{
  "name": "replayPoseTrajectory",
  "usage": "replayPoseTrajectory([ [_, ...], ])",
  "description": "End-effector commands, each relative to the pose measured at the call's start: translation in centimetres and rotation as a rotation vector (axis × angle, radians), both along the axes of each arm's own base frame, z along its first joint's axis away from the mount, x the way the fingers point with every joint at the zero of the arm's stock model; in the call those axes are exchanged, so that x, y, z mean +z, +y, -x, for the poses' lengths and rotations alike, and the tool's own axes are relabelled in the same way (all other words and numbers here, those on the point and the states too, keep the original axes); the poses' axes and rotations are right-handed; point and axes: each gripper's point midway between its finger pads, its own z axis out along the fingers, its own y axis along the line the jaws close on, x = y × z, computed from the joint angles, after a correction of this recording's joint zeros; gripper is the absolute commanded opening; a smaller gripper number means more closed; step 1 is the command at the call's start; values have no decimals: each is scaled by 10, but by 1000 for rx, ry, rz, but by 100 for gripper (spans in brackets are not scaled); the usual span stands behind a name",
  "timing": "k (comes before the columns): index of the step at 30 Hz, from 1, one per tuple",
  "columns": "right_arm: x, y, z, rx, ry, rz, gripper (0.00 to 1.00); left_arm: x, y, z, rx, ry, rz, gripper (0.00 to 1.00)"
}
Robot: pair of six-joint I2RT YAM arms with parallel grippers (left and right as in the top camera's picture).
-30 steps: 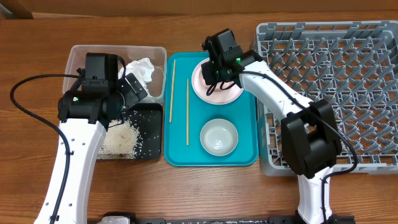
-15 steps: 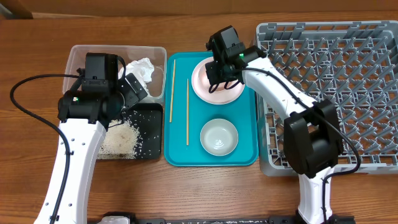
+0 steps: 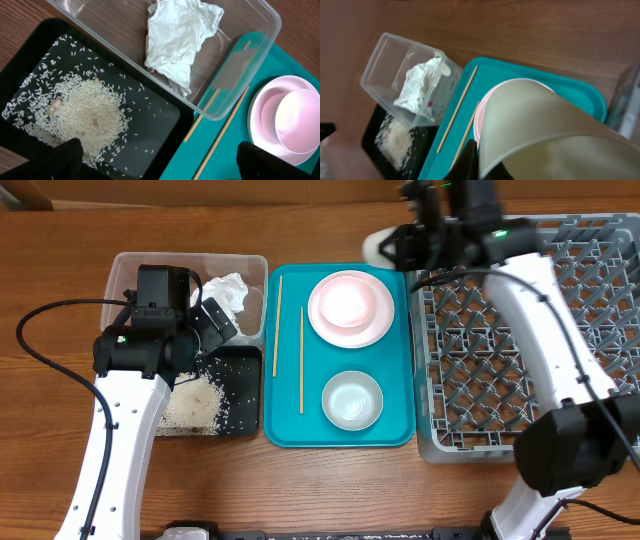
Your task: Sort waste into correct bins and load items into the dishwasher
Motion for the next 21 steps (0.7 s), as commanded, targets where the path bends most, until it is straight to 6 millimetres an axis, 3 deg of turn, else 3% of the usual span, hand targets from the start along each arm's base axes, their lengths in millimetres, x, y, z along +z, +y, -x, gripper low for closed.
replayPoseTrajectory([
  [1,6,-8,7,157,-22,-137,4,7,0,-2,-13,-22,-6,100],
  [4,-2,-28,1,142,-13,-162,6,7,0,-2,-13,-22,-6,100],
  [7,-7,-42,-3,151,-19,-192,15,7,0,-2,-13,-22,-6,100],
  [17,-60,-66,-19,118,59,-188,8,7,0,-2,-13,-22,-6,100],
  [21,-65,-74,-16,92,89,-153,7,7,0,-2,-13,-22,-6,100],
])
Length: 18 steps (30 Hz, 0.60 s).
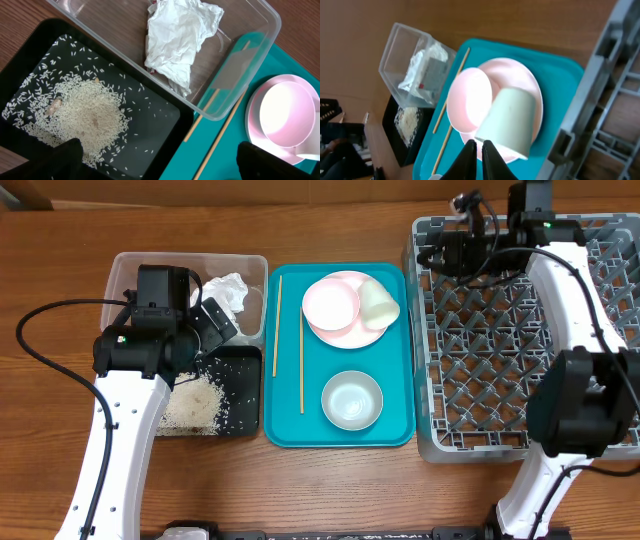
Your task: Sort waste into correct bins and load items into the dishwasher
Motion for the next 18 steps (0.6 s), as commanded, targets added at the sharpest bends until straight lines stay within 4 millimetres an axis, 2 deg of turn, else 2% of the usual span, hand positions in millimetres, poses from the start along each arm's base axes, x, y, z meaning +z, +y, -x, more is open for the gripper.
replayPoseTrajectory([
  [1,1,-8,1,-6,-18,34,7,7,0,-2,-13,-21,-6,100],
  [6,22,-4,15,3,-23,35,6,7,0,-2,-13,-21,-6,100],
  [11,43,19,38,7,48,14,7,7,0,-2,-13,-21,-6,100],
  [18,33,65,75,-12,322,-22,24,7,0,-2,-13,-21,-6,100],
])
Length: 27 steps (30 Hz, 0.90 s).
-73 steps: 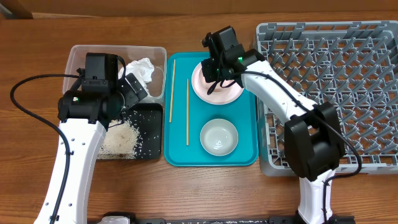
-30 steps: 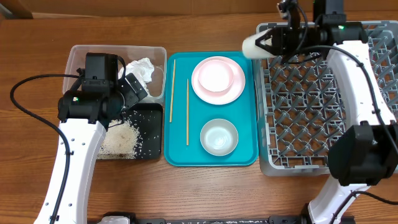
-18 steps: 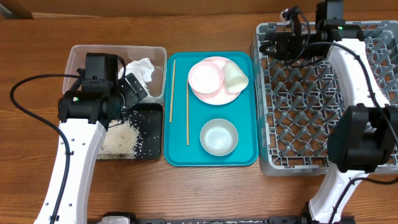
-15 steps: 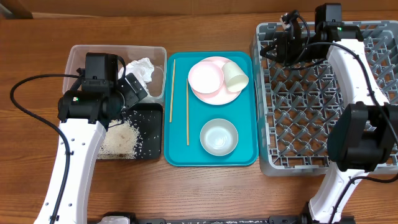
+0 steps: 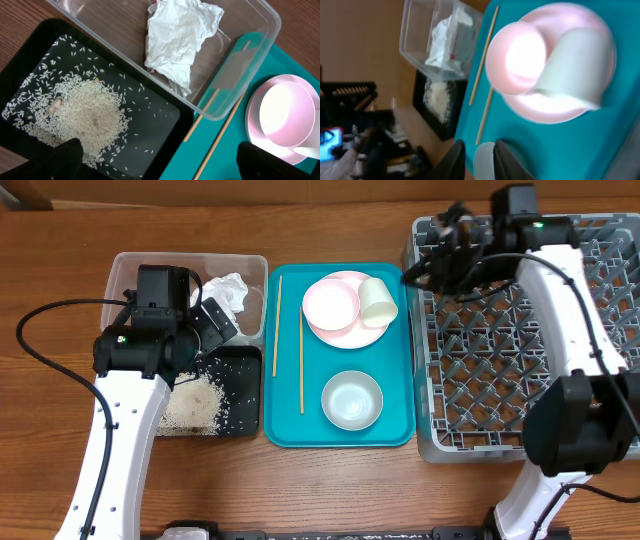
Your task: Sort waste into correct bins and load items into the dishwasher
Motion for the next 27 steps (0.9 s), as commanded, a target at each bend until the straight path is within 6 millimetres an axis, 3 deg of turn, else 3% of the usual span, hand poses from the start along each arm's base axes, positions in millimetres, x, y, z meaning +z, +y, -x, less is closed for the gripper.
replayPoseTrajectory([
  [1,2,24,18,-32,131,-20,26,7,0,-2,-13,-22,-6,100],
  [3,-5,37,28,-36,196,-20,32,7,0,-2,-13,-22,-6,100],
  [7,-24,54,41,-68,306,10,34,7,0,-2,-13,-22,-6,100],
  [11,-58,53,35,-244,390,143,34,7,0,-2,-13,-22,-6,100],
  [15,-79,52,25,-400,395,240,34,7,0,-2,-13,-22,-6,100],
  [21,-91,35,9,-645,385,354,34,7,0,-2,-13,-22,-6,100],
  [27,-95,32,4,-785,385,386,35,7,0,-2,-13,-22,-6,100],
])
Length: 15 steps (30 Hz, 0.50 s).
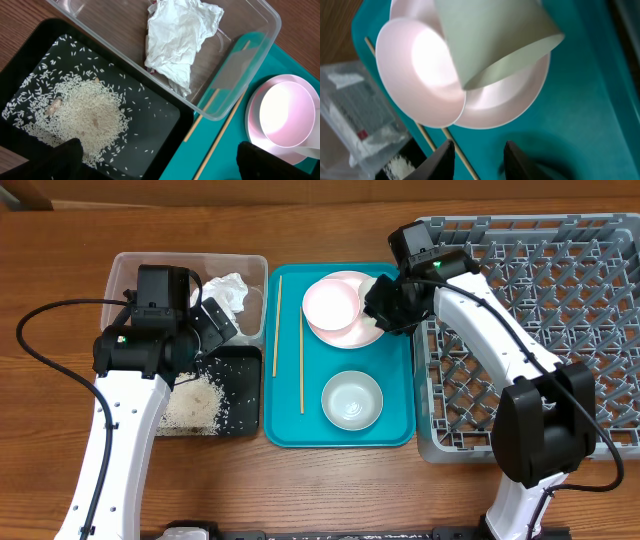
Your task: Sort waste into correct bins and load items into the dishwasher
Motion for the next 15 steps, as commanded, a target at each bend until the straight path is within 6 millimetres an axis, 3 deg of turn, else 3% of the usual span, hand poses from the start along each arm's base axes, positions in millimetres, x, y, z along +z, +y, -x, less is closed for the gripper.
replayPoseTrajectory([
  [1,6,-5,-8,-123,-42,54,35,7,0,-2,-13,-22,-6,100],
  [6,12,8,-21,-109,-119,37,34,7,0,-2,-13,-22,-6,100],
  [15,6,2,-21,-184,-110,78,33,7,0,-2,-13,-22,-6,100],
])
